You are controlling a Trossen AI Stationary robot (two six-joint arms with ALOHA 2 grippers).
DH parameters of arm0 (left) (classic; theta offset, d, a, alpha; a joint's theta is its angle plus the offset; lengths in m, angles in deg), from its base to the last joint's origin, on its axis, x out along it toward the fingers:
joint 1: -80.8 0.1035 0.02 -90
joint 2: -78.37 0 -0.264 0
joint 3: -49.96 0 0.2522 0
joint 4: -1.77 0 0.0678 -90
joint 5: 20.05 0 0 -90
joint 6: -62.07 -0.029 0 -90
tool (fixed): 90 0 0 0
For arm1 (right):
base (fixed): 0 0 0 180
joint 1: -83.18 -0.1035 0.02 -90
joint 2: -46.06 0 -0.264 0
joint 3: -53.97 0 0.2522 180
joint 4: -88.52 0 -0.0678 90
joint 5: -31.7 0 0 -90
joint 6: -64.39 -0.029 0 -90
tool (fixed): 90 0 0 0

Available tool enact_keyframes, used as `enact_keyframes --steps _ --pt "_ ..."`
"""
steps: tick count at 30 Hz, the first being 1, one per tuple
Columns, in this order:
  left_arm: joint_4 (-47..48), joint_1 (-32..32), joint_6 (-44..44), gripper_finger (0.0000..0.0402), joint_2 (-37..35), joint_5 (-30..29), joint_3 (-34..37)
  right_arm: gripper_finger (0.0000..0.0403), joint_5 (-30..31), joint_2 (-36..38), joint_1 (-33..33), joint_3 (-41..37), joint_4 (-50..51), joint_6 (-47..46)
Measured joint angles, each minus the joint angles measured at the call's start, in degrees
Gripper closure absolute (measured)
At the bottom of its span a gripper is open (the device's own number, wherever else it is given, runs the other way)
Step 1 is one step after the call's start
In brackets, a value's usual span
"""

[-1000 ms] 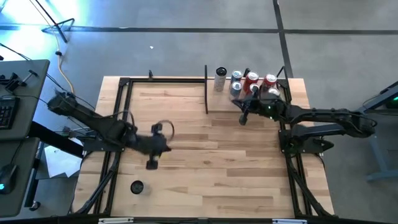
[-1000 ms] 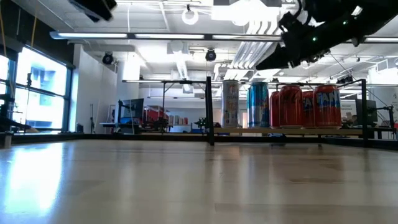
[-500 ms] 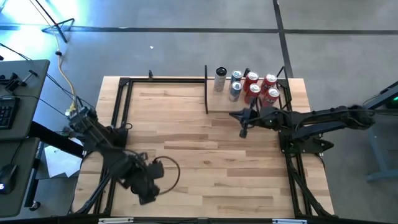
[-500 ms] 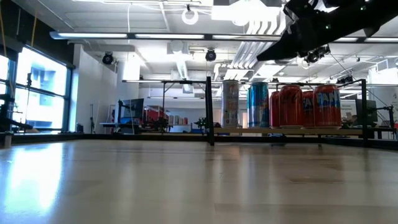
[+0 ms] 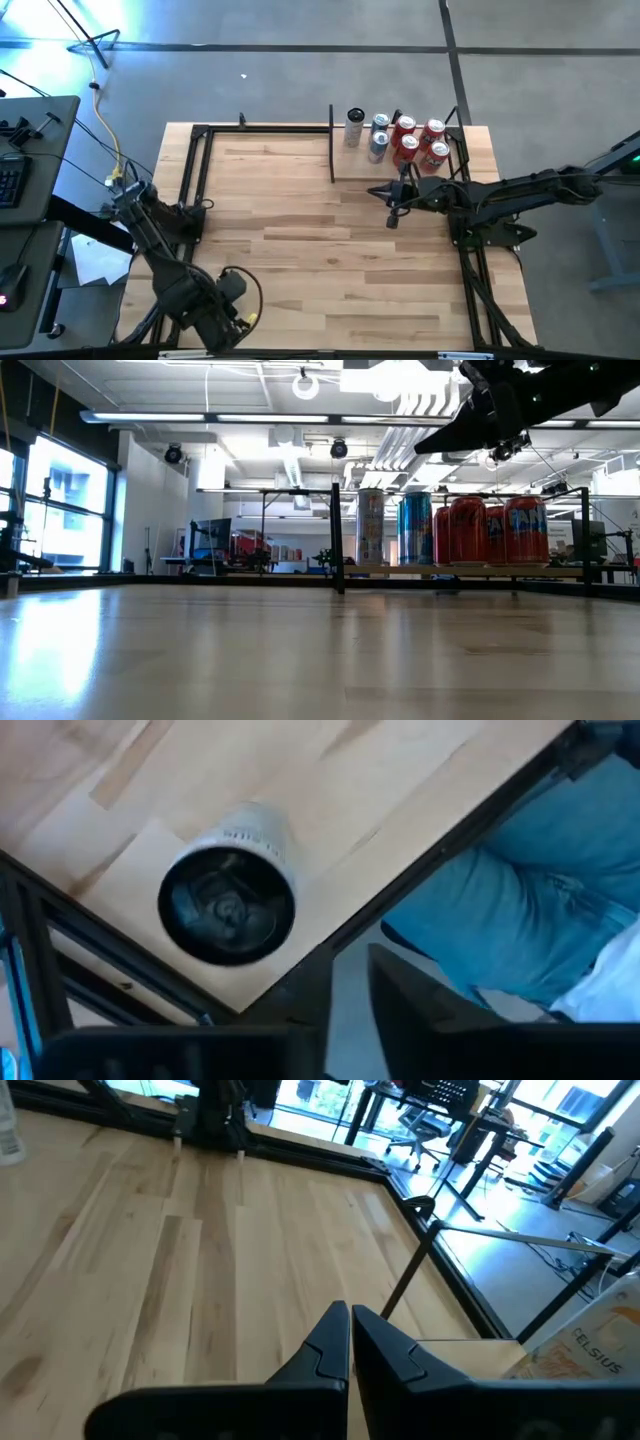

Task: Place canned beverage on shelf
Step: Put the white soda can on the shelf and align it with the other white soda can

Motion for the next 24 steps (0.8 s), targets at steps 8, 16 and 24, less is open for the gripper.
enact_keyframes --steps 8,16,24 --pt "-0.92 2.7 7.79 0.0189 3.66 2.15 0.02 0.0402 -0.04 -0.03 -1.8 0.0 0.05 -0.02" --pt "0.51 5.41 -0.07 0.008 6.33 10.78 0.02 0.0402 -0.17 -0.03 -2.44 0.0 0.03 -0.02" --pt "5.44 4.53 2.64 0.0066 5.96 13.91 0.02 0.0402 -0.17 -0.03 -2.42 0.0 0.11 -0.03"
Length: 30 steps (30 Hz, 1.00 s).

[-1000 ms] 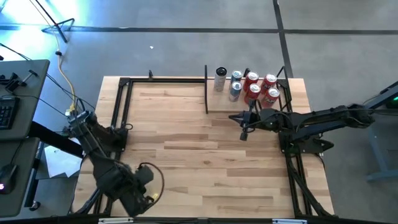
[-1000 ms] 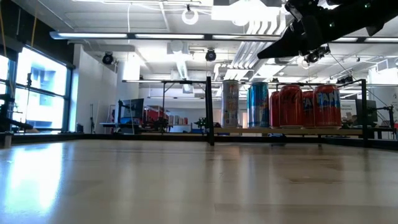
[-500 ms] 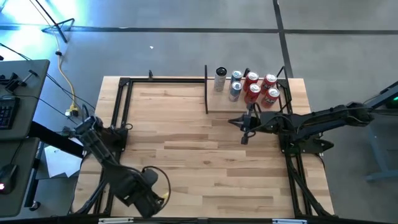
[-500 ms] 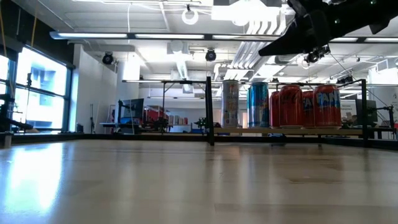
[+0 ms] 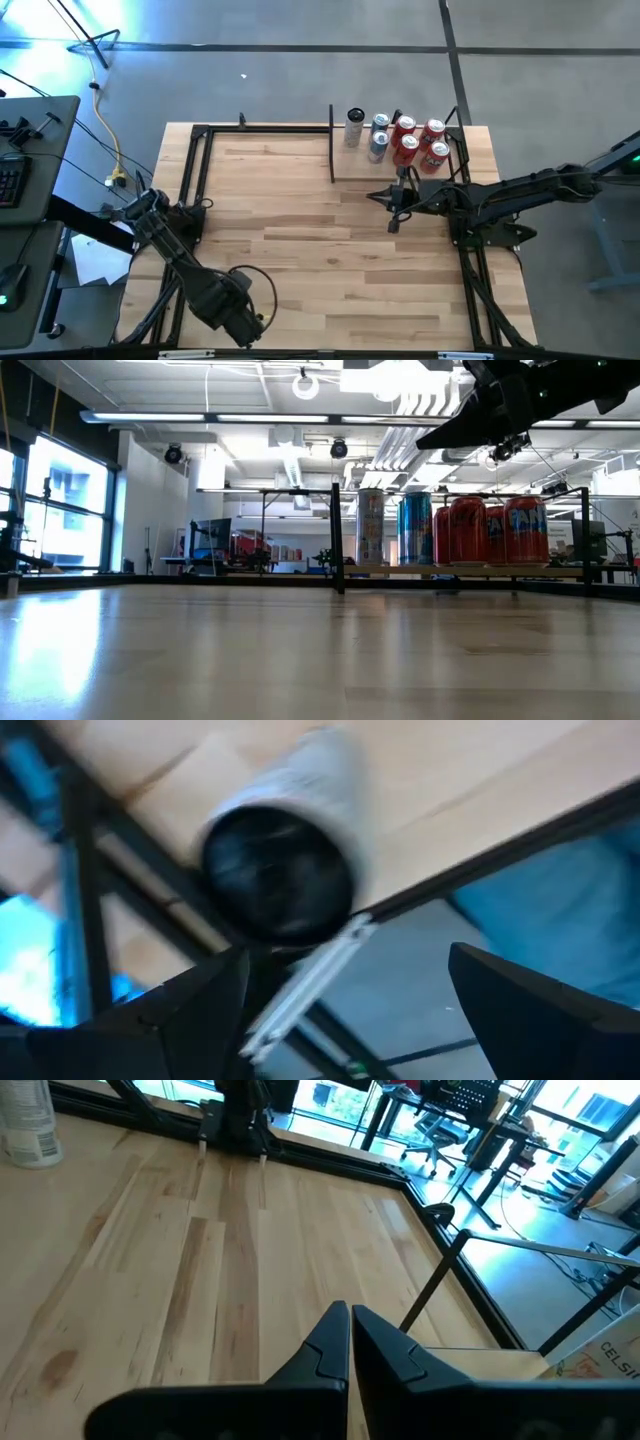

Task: Place canned beverage on shelf
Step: Put the white soda can on the shelf and align it with the other white soda can

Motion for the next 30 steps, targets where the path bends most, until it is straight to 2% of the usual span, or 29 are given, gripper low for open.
enact_keyframes --steps 5,13,30 --pt "2.54 -0.54 0.43 0.0066 0.0 0.8 0.02 0.0402 0.01 0.0 0.0 0.0 0.12 0.0" --pt "3.39 -0.28 -1.69 0.0066 0.0 -6.9 0.02 0.0402 0.02 0.01 0.0 0.0 0.61 -0.19" --pt "3.46 -0.74 -0.23 0.0066 -0.08 -6.59 2.1 0.0402 -1.36 0.02 0.0 0.0 1.19 -0.21"
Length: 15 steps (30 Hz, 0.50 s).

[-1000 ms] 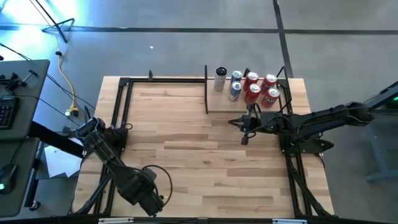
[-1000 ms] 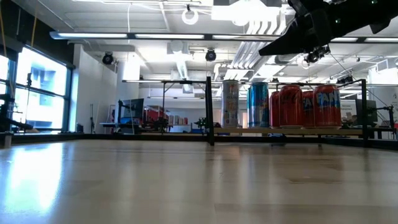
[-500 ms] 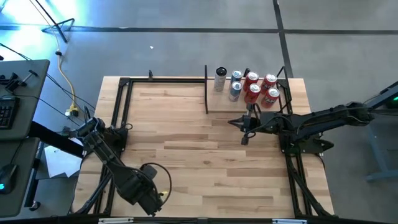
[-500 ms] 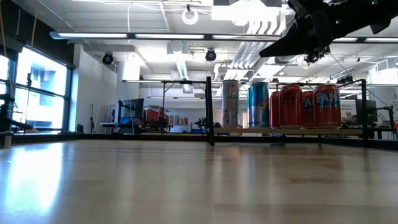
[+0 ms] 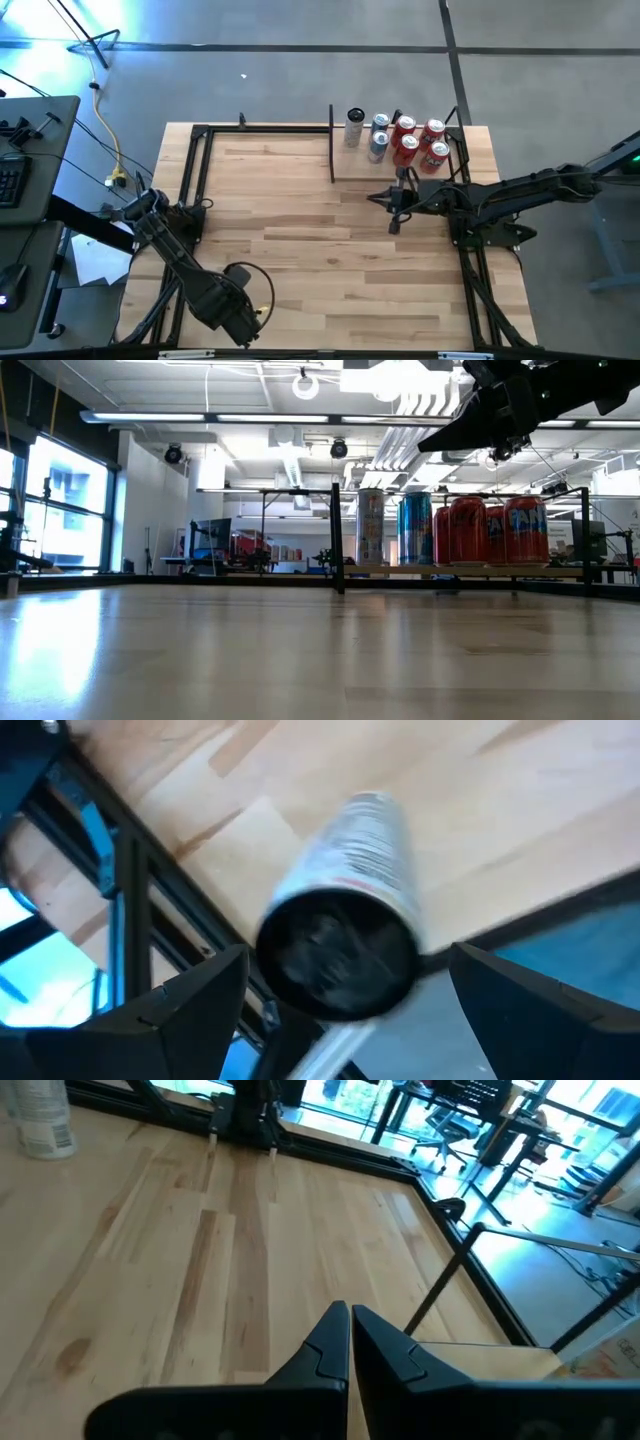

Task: Place canned beverage on shelf
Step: Put the white soda can on the shelf and align it with the other white soda can

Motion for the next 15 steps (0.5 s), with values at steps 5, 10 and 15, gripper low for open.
enact_keyframes --steps 5,10,15 --pt "0.14 0.0 -1.72 0.0066 -0.82 1.27 3.58 0.0402 -0.24 0.0 -0.2 0.0 -0.06 0.0" --pt "-1.77 -0.02 -2.42 0.0072 -1.28 1.29 6.06 0.0402 -0.26 0.0 -0.2 0.0 -0.11 -0.14" --pt "-5.23 0.26 -2.38 0.01 -1.26 1.38 7.41 0.0402 -0.3 0.0 -0.2 0.0 -0.27 -0.87"
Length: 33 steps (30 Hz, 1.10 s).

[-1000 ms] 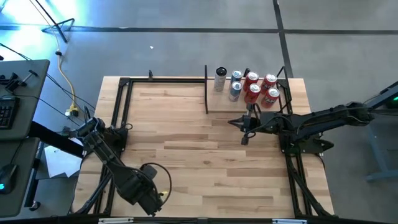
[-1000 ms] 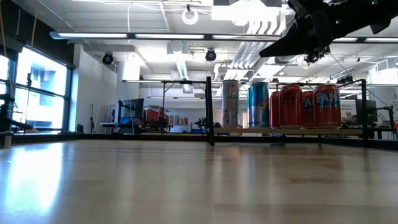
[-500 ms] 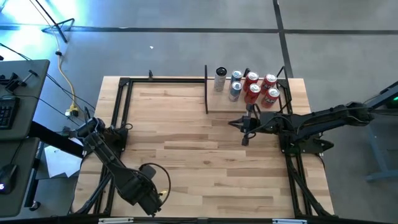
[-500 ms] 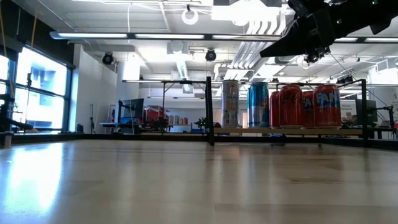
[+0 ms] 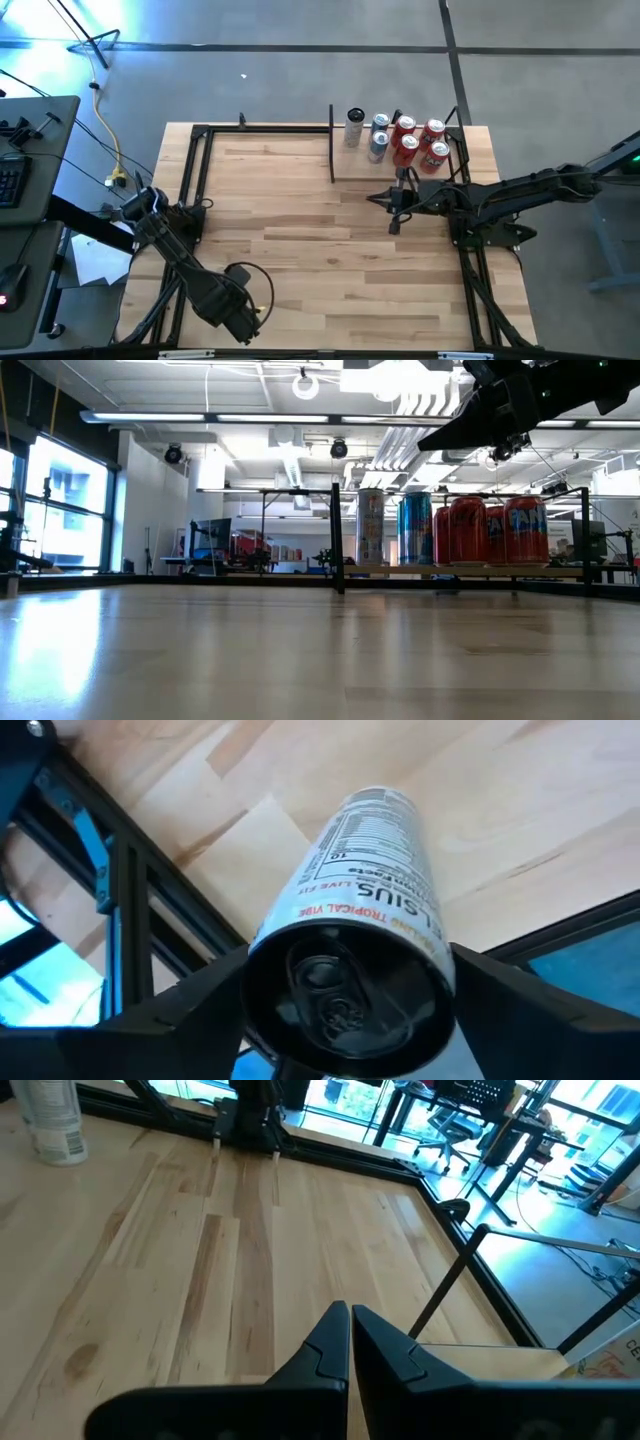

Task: Place canned beverage on shelf
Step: Put the white soda can on the shelf and align it with the other white soda can

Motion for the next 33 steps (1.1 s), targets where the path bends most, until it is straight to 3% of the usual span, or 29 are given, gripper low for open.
enact_keyframes --steps 5,8,12,17,26,33 --pt "0.03 2.2 -0.33 0.0154 -0.13 -3.36 0.0 0.0402 0.0 0.0 0.0 0.0 0.16 0.01" --pt "-0.09 5.98 -4.31 0.0159 -0.31 -6.51 -0.04 0.0402 0.09 0.59 0.0 0.0 0.66 0.24" --pt "-2.61 12.95 -13.28 0.0159 -1.14 -12.56 -0.05 0.0402 0.15 2.89 -0.12 0.0 2.47 -0.13" --pt "-8.67 23.9 -30.63 0.0159 -1.24 -19.53 -3.76 0.0402 1.33 7.04 -1.82 0.0 5.56 -0.19" --pt "-13.99 42.81 -54.75 0.0159 -0.41 -15.95 -10.3 0.0402 6.77 13.05 -5.78 0.0 13.72 -3.85" --pt "-14.14 48.61 -62.49 0.0159 4.51 -12.44 -15.23 0.0402 7.82 13.16 -6.45 0.0 15.02 -5.0"
